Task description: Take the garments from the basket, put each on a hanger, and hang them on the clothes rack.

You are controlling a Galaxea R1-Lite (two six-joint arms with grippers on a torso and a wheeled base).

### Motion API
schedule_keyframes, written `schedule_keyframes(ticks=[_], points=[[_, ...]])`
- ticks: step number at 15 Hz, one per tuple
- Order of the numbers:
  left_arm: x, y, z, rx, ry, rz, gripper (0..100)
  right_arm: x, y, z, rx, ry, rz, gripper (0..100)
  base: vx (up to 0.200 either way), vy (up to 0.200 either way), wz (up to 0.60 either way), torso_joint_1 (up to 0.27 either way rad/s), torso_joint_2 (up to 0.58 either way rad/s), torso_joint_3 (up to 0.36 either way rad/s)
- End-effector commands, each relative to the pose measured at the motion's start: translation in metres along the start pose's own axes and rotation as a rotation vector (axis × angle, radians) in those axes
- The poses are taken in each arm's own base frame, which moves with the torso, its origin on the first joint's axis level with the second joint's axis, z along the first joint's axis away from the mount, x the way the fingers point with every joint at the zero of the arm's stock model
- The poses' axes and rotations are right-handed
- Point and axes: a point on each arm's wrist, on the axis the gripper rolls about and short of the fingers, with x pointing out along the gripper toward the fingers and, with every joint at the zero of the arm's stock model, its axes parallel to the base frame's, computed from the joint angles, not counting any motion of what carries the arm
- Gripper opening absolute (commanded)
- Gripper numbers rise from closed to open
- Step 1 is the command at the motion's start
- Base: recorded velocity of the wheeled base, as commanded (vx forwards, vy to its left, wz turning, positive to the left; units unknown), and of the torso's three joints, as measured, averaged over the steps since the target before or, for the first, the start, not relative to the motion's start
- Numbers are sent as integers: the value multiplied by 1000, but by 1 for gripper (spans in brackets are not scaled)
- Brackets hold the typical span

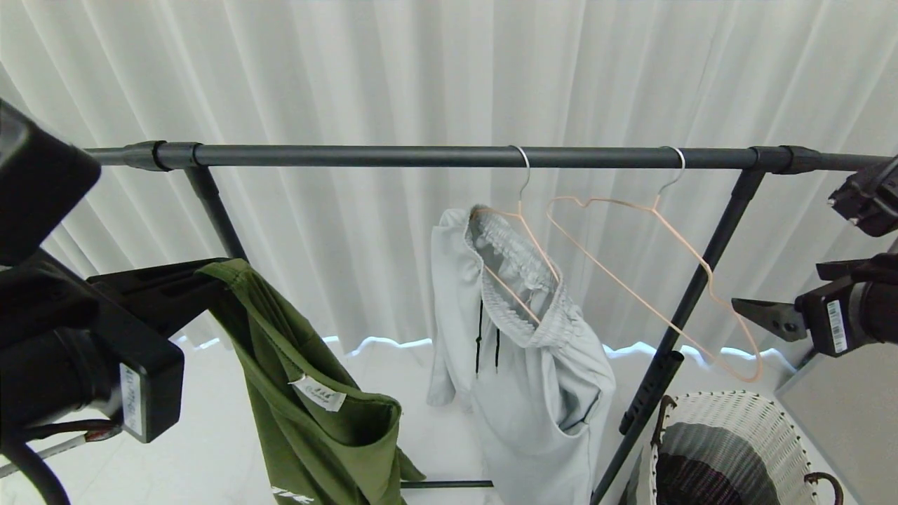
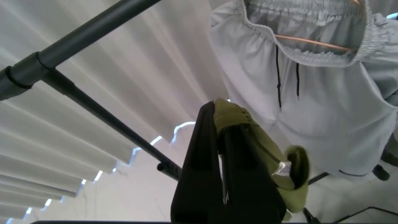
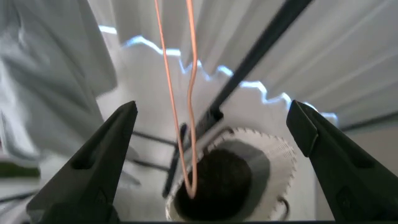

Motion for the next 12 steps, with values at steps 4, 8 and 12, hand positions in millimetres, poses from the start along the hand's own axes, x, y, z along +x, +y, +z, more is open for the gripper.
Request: schedule_keyframes(ticks=[4,8,12], points=[[-2,1,0,1,-6,2,0,49,-16,2,49,-12,58,100,0,0,0,0,0,0],[-2,2,1,1,-9,3,0,73,-14,-2,65,21,154,100,0,0,0,0,0,0],[-2,2,1,2,-7,2,0,98,-16,8,93,33,152,100,0,0,0,0,0,0]])
